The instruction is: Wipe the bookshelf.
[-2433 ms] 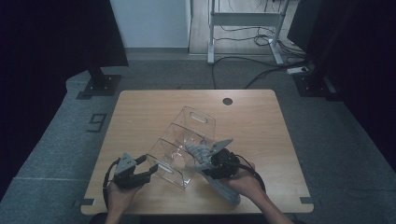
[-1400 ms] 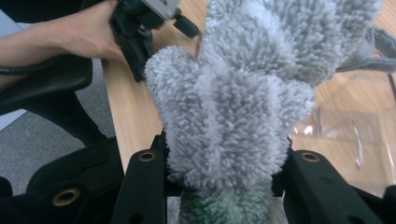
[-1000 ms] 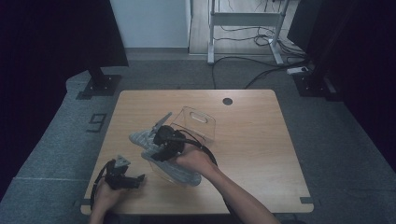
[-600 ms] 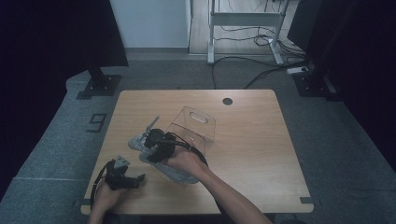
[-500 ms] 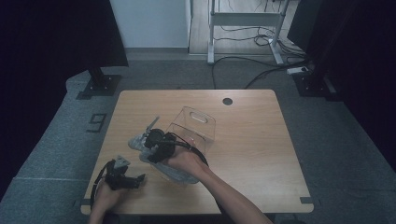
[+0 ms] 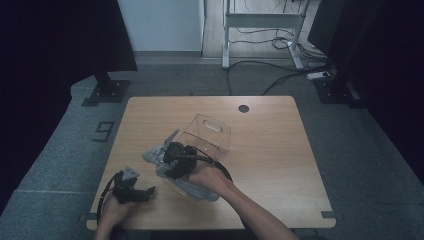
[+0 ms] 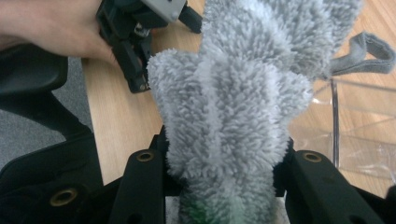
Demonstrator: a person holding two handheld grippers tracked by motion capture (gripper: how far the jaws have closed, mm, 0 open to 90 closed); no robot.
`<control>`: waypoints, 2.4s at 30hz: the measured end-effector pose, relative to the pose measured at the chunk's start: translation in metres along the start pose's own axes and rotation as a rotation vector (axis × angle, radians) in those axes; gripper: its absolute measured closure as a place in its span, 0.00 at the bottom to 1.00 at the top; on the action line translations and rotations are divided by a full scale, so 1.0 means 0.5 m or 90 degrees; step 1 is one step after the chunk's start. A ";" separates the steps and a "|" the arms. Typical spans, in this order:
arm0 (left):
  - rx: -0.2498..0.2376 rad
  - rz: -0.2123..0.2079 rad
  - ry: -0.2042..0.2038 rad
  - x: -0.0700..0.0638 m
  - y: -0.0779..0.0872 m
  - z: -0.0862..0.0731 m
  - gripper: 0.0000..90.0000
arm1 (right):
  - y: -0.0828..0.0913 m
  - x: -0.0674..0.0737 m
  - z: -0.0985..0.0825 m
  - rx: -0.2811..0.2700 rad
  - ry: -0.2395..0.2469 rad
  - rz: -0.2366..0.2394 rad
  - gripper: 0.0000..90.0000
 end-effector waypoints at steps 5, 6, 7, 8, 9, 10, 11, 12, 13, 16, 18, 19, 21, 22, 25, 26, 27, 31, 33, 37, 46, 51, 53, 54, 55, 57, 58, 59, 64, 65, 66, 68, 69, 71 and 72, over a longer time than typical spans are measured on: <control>0.000 0.001 0.000 0.000 0.000 0.000 0.00 | 0.013 0.002 -0.026 -0.004 -0.004 0.005 0.67; 0.000 0.001 0.000 0.000 0.000 0.000 0.00 | 0.015 0.003 -0.031 -0.006 -0.002 0.006 0.67; 0.000 0.001 0.000 0.000 0.000 0.000 0.00 | 0.019 0.004 -0.038 -0.008 -0.001 0.005 0.67; 0.000 0.000 0.000 0.000 0.000 0.000 0.00 | 0.021 0.005 -0.042 -0.009 -0.002 0.005 0.67; 0.000 0.000 0.000 0.000 0.000 0.000 0.00 | 0.024 0.005 -0.048 -0.011 -0.003 0.006 0.67; 0.000 0.000 0.001 0.000 0.000 0.000 0.00 | 0.027 0.005 -0.054 -0.013 -0.005 0.007 0.67; -0.001 0.000 0.001 0.000 0.000 0.000 0.00 | 0.029 0.005 -0.059 -0.013 -0.006 0.006 0.67; -0.001 0.001 0.001 0.000 0.000 0.000 0.00 | 0.031 0.005 -0.063 -0.015 -0.005 0.005 0.67; 0.000 0.001 0.001 0.000 0.000 0.000 0.00 | 0.034 0.006 -0.069 -0.015 -0.005 0.005 0.67; 0.000 0.002 0.000 0.000 0.000 0.000 0.00 | 0.041 0.010 -0.083 -0.015 -0.005 0.002 0.67; -0.001 0.001 0.001 0.000 0.000 0.000 0.00 | 0.046 0.012 -0.094 -0.017 -0.008 0.001 0.67; 0.000 0.001 0.001 0.000 0.000 0.000 0.00 | 0.048 0.013 -0.099 -0.018 -0.007 0.002 0.67; -0.001 0.002 0.001 0.000 0.000 0.000 0.00 | 0.052 0.013 -0.108 -0.019 -0.007 0.002 0.67; -0.001 0.001 0.001 0.000 0.000 0.000 0.00 | 0.053 0.015 -0.112 -0.019 -0.011 0.002 0.67; 0.000 0.001 0.001 0.000 0.000 0.000 0.00 | 0.057 0.018 -0.125 -0.021 -0.008 -0.001 0.67; 0.000 0.001 0.001 0.000 0.000 0.000 0.00 | 0.058 0.020 -0.131 -0.022 -0.008 -0.002 0.67; 0.000 0.001 0.001 0.000 0.000 0.000 0.00 | 0.059 0.020 -0.135 -0.022 -0.005 -0.004 0.67; 0.000 0.001 0.001 -0.001 0.000 0.000 0.00 | 0.059 0.024 -0.153 -0.017 -0.008 -0.008 0.67; 0.000 0.001 0.001 0.000 0.000 0.000 0.00 | 0.056 0.025 -0.164 -0.015 -0.010 -0.007 0.67; 0.000 0.002 0.001 -0.001 -0.001 0.000 0.00 | 0.049 0.024 -0.181 -0.016 -0.018 -0.003 0.67; 0.000 0.002 0.002 -0.001 0.000 0.001 0.00 | 0.030 0.022 -0.215 -0.011 -0.025 0.000 0.67; 0.000 0.002 0.002 -0.001 -0.001 0.001 0.00 | -0.001 0.020 -0.235 0.011 -0.031 0.001 0.67; 0.000 0.002 0.002 -0.001 -0.001 0.001 0.00 | -0.012 0.018 -0.240 0.013 -0.032 0.004 0.67; 0.000 0.002 0.002 -0.001 -0.001 0.001 0.00 | -0.019 0.017 -0.243 0.013 -0.036 0.007 0.67; 0.000 0.002 0.002 -0.001 0.000 0.001 0.00 | -0.024 0.016 -0.246 0.015 -0.037 0.008 0.67; 0.000 0.002 0.002 -0.001 -0.001 0.001 0.00 | -0.033 0.015 -0.251 0.016 -0.039 0.010 0.67; 0.000 0.002 0.002 -0.001 -0.001 0.001 0.00 | -0.037 0.015 -0.254 0.019 -0.041 0.010 0.67; 0.000 0.002 0.002 -0.001 -0.001 0.001 0.00 | -0.042 0.014 -0.256 0.021 -0.038 0.011 0.67; 0.001 0.002 0.002 -0.001 0.000 0.001 0.00 | -0.069 0.012 -0.271 0.030 -0.043 0.014 0.67; 0.001 0.002 0.002 -0.001 0.000 0.001 0.00 | -0.074 0.012 -0.274 0.032 -0.044 0.015 0.67; 0.001 0.002 0.002 -0.001 0.000 0.001 0.00 | -0.080 0.011 -0.278 0.033 -0.047 0.015 0.67; 0.001 0.002 0.002 -0.001 0.000 0.001 0.00 | -0.094 0.010 -0.287 0.042 -0.049 0.016 0.67; 0.001 0.002 0.002 -0.001 0.000 0.001 0.00 | -0.098 0.010 -0.290 0.038 -0.048 0.018 0.67; 0.001 0.002 0.002 -0.001 0.000 0.001 0.00 | -0.104 0.009 -0.296 0.034 -0.054 0.023 0.67; 0.001 0.002 0.002 -0.001 0.000 0.001 0.00 | -0.107 0.008 -0.299 0.035 -0.053 0.023 0.67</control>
Point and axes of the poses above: each handheld gripper's, and its own axes: y roughly backward along the jaws, z roughly out of its top, x roughly to its left, the point moved 1 cm from there along -y, roughly forward along the jaws, and after that the axes turned 2 degrees about z, right-handed, at the moved point
